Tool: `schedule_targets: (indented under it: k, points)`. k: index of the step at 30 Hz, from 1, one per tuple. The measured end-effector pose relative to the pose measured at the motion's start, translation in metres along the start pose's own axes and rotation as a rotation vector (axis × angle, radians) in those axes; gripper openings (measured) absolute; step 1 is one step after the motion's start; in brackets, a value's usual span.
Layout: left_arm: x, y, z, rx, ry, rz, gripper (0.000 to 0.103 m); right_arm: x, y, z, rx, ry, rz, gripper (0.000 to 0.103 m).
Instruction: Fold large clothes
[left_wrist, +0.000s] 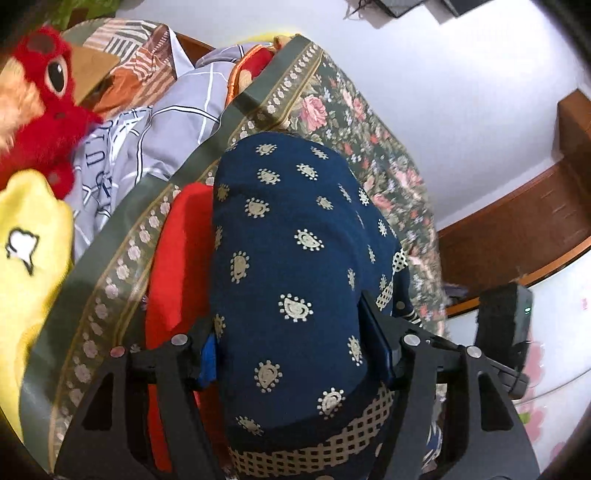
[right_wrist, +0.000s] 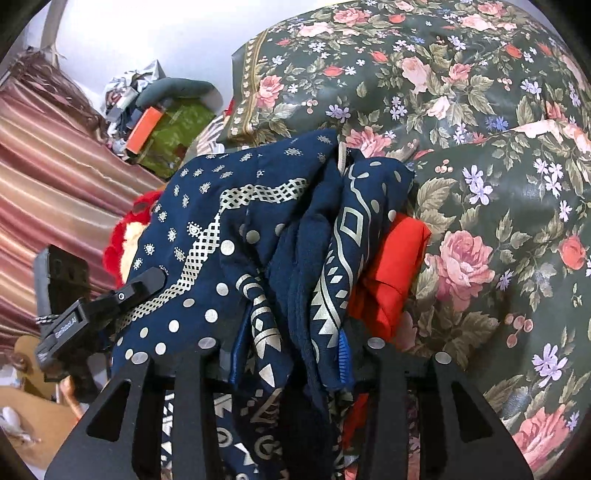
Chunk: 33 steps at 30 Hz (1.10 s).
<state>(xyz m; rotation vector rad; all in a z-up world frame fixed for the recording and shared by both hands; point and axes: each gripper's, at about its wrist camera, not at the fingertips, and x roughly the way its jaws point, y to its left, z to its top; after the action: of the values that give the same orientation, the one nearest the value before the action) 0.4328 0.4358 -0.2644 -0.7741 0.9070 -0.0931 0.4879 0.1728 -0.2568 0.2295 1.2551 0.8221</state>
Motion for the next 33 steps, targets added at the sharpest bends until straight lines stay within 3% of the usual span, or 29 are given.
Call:
schedule_targets:
  k: [4,8,13,21,23,28,33]
  points:
    - [-0.014,-0.014,-0.010,0.048,-0.005,0.075,0.066,-0.016,0.016,-0.011,-0.092,-0.025,-0.101,0.047]
    - [-0.039,-0.041,-0.030,0.149,-0.036,0.192,0.066,-0.028,0.027,-0.028,-0.179,-0.044,-0.247,0.069]
    - [-0.056,-0.056,-0.064,0.225,-0.031,0.247,0.066,-0.042,0.026,-0.055,-0.250,0.003,-0.308,0.069]
    - [-0.072,-0.080,-0.118,0.329,-0.013,0.399,0.066,-0.086,0.032,-0.076,-0.212,-0.020,-0.310,0.069]
    - [-0.084,-0.089,-0.125,0.342,-0.034,0.405,0.066,-0.106,0.041,-0.078,-0.212,-0.054,-0.301,0.069]
    - [-0.139,-0.126,-0.136,0.355,-0.153,0.377,0.066,-0.159,0.071,-0.086,-0.240,-0.169,-0.259,0.069]
    - [-0.208,-0.183,-0.155,0.421,-0.324,0.331,0.066,-0.223,0.115,-0.104,-0.299,-0.319,-0.201,0.069]
